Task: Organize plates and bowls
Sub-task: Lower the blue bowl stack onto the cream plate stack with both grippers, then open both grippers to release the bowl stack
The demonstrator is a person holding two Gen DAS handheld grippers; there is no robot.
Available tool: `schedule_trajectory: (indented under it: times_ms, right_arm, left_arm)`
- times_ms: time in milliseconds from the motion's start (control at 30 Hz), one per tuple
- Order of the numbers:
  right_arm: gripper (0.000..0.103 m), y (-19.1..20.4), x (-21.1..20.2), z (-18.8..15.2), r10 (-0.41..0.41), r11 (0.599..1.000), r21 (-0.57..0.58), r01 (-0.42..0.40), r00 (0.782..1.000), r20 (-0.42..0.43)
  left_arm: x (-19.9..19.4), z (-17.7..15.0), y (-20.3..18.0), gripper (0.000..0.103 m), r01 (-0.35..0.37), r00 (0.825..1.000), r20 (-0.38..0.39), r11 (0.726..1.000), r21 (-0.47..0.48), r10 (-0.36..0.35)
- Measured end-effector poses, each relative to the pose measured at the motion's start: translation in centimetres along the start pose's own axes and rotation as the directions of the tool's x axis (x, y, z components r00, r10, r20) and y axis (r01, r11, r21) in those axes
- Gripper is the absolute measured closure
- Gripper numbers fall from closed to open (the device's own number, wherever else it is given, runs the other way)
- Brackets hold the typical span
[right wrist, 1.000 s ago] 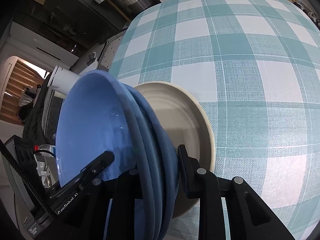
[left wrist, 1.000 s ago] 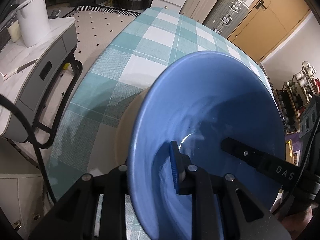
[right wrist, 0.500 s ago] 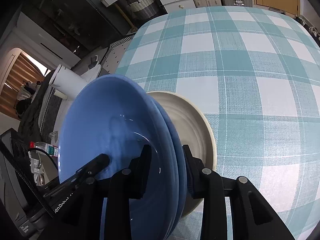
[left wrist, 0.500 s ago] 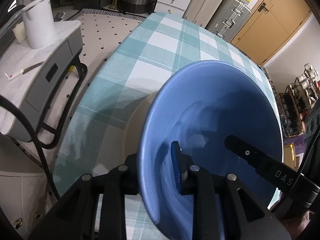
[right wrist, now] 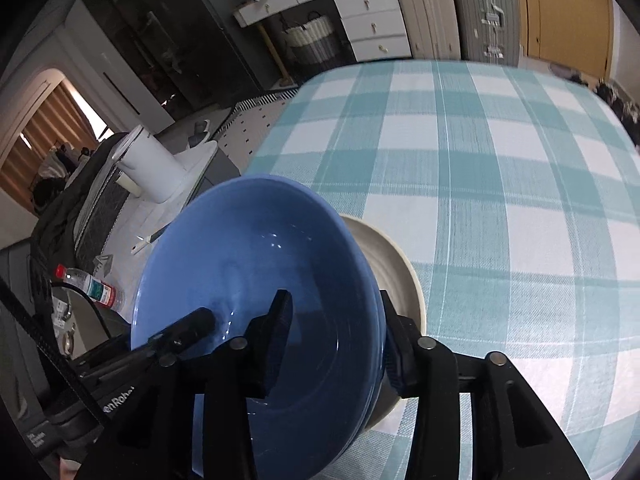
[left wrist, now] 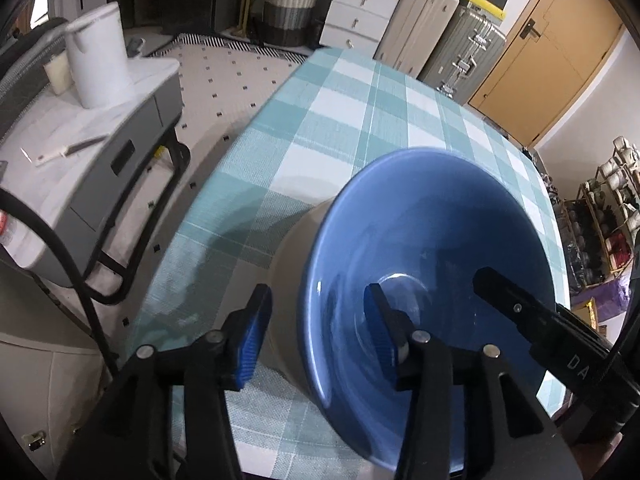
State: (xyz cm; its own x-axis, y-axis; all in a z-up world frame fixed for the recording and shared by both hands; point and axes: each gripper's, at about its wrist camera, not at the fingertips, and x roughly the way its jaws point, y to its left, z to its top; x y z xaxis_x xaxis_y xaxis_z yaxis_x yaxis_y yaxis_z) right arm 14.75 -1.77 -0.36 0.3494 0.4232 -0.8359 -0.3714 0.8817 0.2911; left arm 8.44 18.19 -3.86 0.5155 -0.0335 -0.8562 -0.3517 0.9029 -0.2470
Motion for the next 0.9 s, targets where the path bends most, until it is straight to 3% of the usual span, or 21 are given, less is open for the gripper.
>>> schedule_trajectory:
  times_ms: [100,367,500,667,800,900]
  right_arm:
    - [0.054,0.2,-1.0,-0.2,-0.009,1.0,-0.014,0.009,0.999,0.041]
    - [0.051,0.2,-3.2,-0.6,-0.032,0.998,-0.054,0.039,0.992,0.123]
    - [0.039,0.1,-5.2,-1.6,-0.016,0.995,-0.096,0.036,0.979,0.201]
    - [0.032,0.4,-7.8,-3.4,0.019,0.979,-0.199,0.043,0.954,0.3]
    - [0.018,0.6,-10.2,-5.7,0.046,0.96,-0.271,0.066,0.921,0.388]
    - [0.017,0.0,-11.6,-7.6,0.062,0.955,-0.288,0.072,0.9,0.432]
  left_arm:
    - [-1.0,0.0,-0.4,0.055,-0.062,0.996,0.058,0.998,0.023,0.061]
    - [-3.1,-0.3,-0.9,0.054,-0.113,0.983,0.15,0.992,0.054,0.104]
    - [-4.5,-0.9,-1.5,0.053,-0.124,0.972,0.212,0.989,0.078,0.105]
    - [-6.1,-2.1,-2.3,0.051,-0.11,0.957,0.279,0.989,0.101,0.078]
    - [-7.5,-3.7,-3.0,0.05,-0.11,0.934,0.353,0.985,0.13,0.058]
    - [-7.9,-5.0,-3.7,0.048,-0.114,0.922,0.383,0.982,0.149,0.049]
